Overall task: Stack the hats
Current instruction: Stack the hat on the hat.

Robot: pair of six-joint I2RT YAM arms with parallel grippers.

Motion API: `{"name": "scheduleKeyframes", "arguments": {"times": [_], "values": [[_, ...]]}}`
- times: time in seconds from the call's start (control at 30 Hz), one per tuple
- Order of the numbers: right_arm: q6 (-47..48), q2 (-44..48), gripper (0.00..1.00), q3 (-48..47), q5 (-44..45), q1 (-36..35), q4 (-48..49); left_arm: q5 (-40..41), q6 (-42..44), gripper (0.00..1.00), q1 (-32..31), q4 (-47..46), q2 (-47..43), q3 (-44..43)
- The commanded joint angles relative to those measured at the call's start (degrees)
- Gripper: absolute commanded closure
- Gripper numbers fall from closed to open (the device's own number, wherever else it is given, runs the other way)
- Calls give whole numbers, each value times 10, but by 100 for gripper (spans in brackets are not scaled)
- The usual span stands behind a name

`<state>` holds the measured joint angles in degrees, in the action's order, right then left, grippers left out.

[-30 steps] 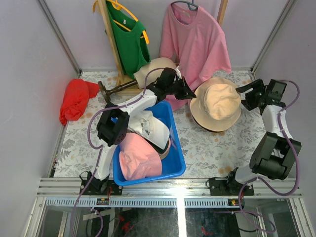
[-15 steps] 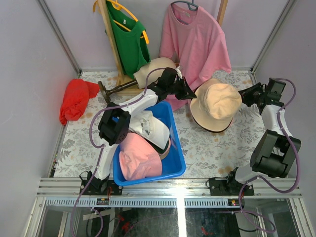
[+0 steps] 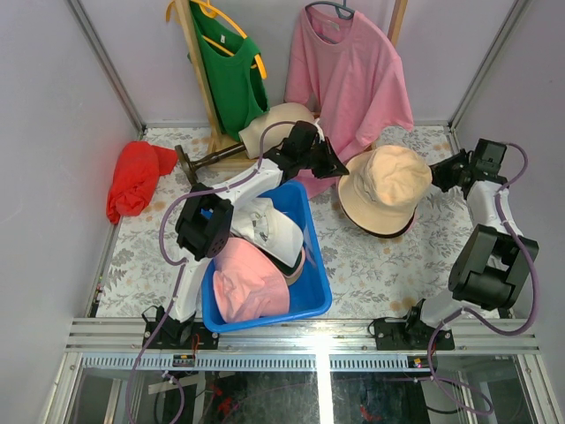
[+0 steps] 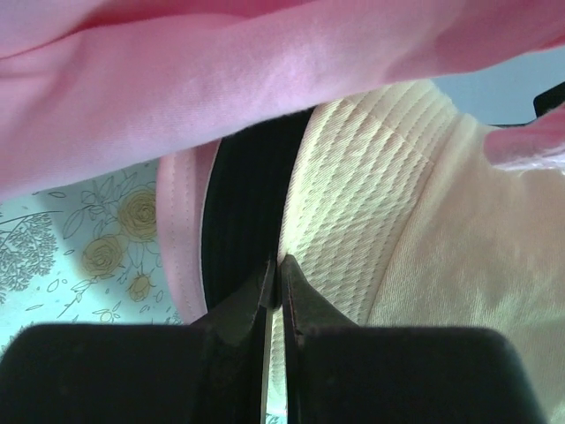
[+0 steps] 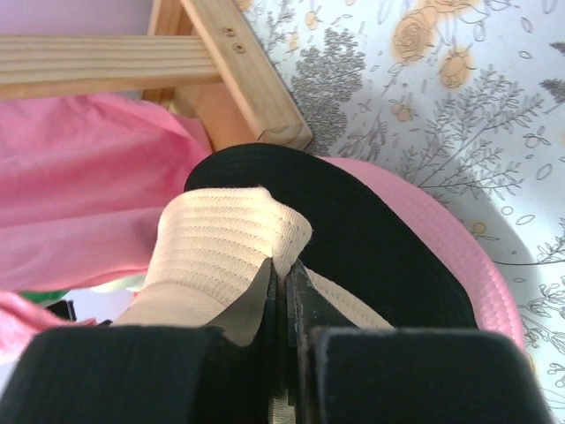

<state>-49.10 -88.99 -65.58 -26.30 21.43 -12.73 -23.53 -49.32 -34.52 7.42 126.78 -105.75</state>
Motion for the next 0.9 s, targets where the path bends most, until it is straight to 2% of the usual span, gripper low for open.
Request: {"name": "scheduleKeyframes", "arguments": {"times": [0.0, 0.67, 0.87], "values": [[3, -22, 100, -21, 89, 5, -54, 64, 29, 100, 7, 104, 4, -13], [24, -5, 100, 36, 106, 5, -50, 77, 67, 100, -31, 147, 14, 21], [15, 6, 100, 22, 107, 5, -46, 83, 70, 100, -32, 147, 3, 27]]}}
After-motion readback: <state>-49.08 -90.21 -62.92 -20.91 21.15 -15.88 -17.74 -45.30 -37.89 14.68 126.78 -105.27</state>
